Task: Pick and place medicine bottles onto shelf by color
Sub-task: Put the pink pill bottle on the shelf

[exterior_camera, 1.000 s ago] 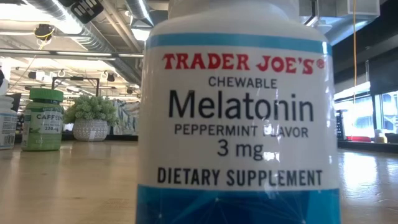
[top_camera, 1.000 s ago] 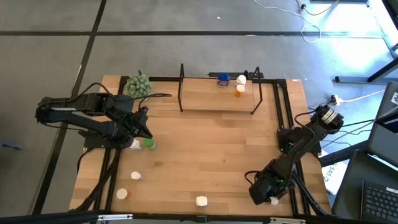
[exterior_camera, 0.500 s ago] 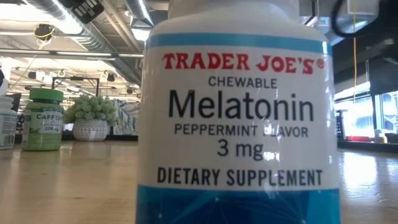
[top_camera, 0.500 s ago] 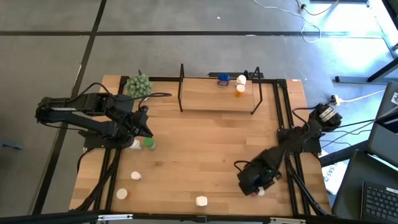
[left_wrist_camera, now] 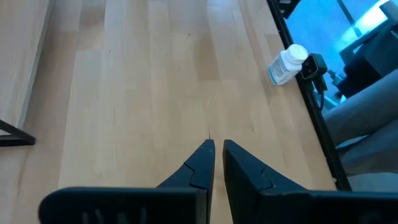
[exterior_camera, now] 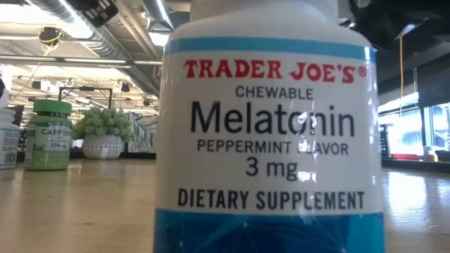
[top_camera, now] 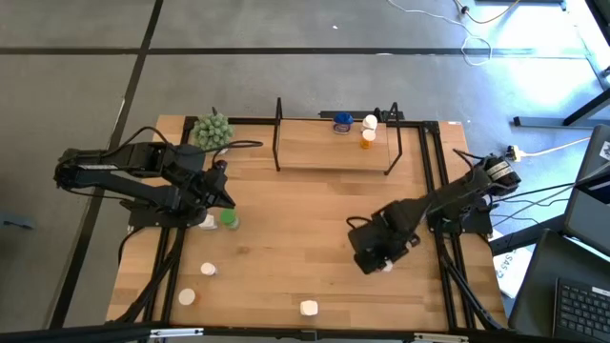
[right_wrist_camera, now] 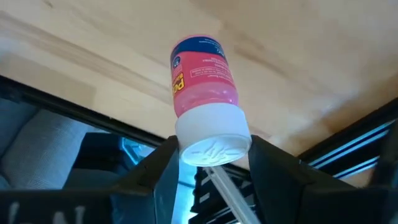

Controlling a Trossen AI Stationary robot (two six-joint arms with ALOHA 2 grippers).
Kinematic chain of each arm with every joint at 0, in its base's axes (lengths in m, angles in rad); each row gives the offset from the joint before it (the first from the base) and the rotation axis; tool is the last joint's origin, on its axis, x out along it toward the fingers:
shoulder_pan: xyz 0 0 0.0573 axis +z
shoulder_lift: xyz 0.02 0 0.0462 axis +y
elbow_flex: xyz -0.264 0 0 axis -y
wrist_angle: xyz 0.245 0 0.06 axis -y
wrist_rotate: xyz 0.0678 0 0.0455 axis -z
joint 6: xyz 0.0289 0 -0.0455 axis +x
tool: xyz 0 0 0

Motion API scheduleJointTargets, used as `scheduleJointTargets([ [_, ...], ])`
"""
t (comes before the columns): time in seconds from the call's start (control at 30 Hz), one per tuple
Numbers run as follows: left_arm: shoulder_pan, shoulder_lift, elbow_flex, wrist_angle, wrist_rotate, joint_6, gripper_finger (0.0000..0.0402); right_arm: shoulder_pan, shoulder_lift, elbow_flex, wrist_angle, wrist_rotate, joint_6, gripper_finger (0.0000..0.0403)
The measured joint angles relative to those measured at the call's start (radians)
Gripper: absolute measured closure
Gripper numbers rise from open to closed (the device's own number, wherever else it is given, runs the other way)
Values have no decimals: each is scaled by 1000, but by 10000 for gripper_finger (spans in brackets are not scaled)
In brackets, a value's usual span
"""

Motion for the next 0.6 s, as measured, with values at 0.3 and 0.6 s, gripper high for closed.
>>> scheduleJointTargets([
  [0.3,0,0,0,0,-9,0,374,-158,0,109,-174,88,-264,229],
  [0.6,0,0,0,0,-57,-5,374,-305,-1,122,-197,155,-520,229],
])
